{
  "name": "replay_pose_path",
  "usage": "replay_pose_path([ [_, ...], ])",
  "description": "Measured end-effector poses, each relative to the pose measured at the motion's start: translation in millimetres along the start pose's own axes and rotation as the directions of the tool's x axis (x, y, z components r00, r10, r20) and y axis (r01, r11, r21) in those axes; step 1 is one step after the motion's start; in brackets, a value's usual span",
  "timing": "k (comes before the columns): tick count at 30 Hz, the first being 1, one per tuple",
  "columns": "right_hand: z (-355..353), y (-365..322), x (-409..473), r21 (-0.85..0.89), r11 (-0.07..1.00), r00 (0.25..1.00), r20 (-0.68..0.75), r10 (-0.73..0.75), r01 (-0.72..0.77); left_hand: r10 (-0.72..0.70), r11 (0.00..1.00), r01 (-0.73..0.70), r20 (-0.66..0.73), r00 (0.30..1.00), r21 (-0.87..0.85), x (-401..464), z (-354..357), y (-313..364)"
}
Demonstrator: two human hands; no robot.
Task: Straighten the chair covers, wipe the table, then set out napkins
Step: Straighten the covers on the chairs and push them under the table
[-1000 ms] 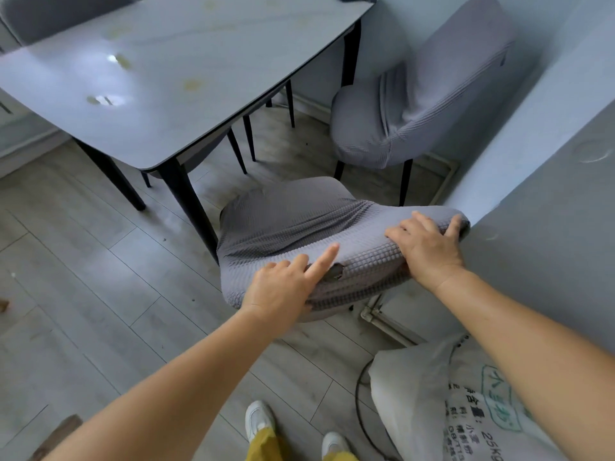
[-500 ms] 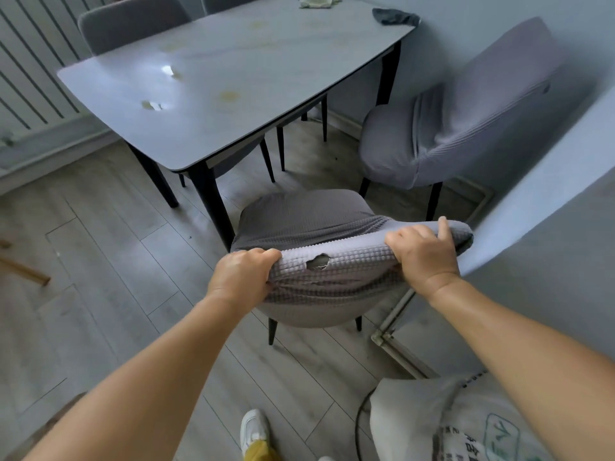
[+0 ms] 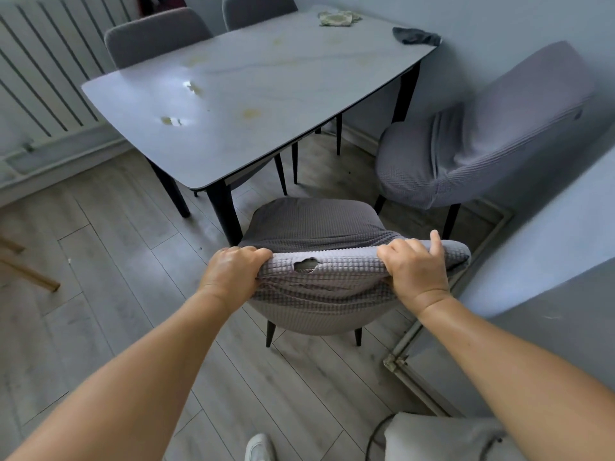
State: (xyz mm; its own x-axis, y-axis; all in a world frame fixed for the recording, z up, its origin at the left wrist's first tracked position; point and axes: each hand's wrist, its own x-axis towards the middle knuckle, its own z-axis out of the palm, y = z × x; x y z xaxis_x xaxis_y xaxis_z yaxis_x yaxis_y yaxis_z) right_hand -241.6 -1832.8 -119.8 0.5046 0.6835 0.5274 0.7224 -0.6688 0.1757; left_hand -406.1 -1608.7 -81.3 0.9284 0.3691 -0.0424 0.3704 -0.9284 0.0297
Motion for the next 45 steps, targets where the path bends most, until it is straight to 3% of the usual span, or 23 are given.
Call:
replay_pose_path([
  [16, 54.8, 42.2, 27.4, -0.043, 0.997, 0.997, -0.033, -0.068, 0.066, -0.054, 0.995, 0.044, -0.12, 0.991, -0.086, 32.2, 27.5, 24.4],
  [21, 63.4, 71.3, 41.8, 0.047, 0.988, 0.988, 0.03, -0.15, 0.148, -0.06, 0.998, 0.054, -0.168, 0.984, -0.046, 43.5, 27.8, 48.7],
  [29, 84.3, 105.8, 57.8, 0.069, 0.981, 0.983, 0.006, -0.184, 0.183, -0.128, 0.992, 0.122, -0.214, 0.968, -0.044, 67.0, 34.1, 77.7],
  [35, 90.9, 122.2, 68.3, 0.099, 0.962, 0.967, -0.008, -0.256, 0.256, -0.091, 0.991, 0.104, -0.145, 0.985, 0.087, 77.2, 32.5, 82.6],
  [42, 88.7, 134.5, 73.5, 0.216, 0.933, 0.92, 0.209, -0.332, 0.287, 0.108, 0.993, -0.115, -0.146, 0.983, -0.036, 85.7, 32.7, 71.3],
  [45, 75.6, 143.9, 85.7, 0.35, 0.896, 0.791, 0.447, -0.417, 0.274, 0.132, 0.986, -0.141, -0.097, 0.987, -0.091, 87.2, 27.3, 68.3],
])
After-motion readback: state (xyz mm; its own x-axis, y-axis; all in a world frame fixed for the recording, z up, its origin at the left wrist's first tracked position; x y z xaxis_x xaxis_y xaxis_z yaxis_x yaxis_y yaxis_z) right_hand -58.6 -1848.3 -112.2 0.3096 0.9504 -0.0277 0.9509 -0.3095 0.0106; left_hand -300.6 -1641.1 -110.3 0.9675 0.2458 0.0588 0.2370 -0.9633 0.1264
